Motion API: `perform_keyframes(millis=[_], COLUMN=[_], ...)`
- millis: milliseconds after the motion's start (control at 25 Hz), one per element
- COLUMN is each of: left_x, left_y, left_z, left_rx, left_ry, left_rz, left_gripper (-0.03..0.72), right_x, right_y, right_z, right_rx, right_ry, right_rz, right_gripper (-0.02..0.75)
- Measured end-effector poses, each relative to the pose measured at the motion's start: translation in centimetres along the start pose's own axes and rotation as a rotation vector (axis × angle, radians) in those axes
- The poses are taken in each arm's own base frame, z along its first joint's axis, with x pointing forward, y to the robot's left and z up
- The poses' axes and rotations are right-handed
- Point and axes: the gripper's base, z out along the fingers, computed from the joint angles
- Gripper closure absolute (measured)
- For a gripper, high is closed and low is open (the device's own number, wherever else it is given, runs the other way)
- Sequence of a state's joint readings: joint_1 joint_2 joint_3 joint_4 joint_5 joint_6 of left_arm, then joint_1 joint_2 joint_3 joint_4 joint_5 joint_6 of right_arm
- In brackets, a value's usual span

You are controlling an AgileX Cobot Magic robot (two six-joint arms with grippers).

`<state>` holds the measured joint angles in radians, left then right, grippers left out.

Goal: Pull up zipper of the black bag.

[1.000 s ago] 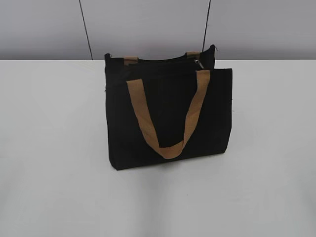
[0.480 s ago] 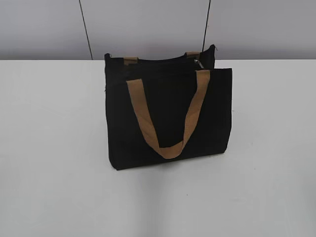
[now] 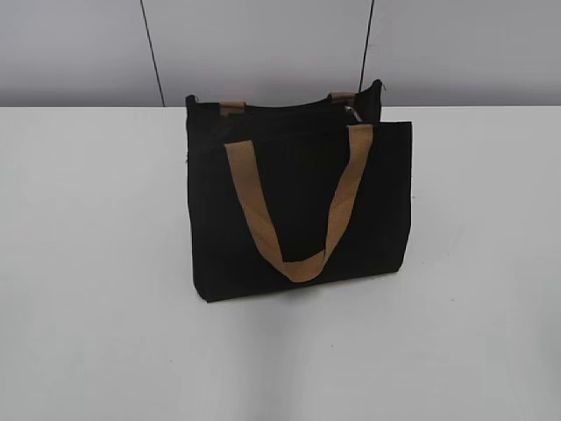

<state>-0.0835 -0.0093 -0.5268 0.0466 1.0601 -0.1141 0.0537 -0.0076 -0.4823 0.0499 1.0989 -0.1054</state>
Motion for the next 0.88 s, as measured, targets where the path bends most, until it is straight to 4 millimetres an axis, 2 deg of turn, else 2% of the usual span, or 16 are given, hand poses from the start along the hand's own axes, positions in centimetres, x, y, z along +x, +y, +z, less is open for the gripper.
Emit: perform_keyframes(millis=[880], left_x=[0.01], left_y=[-0.02], left_z=[-0.01], left_rx=[-0.02], left_ry=[-0.001], left_rz=[-0.009], left_gripper=[0.27], right_x=[0.0], right_y=[0.0], right_z=[0.0], right_rx=[0.0], right_ry=[0.0], right_rz=[0.002], right_gripper=[0.379])
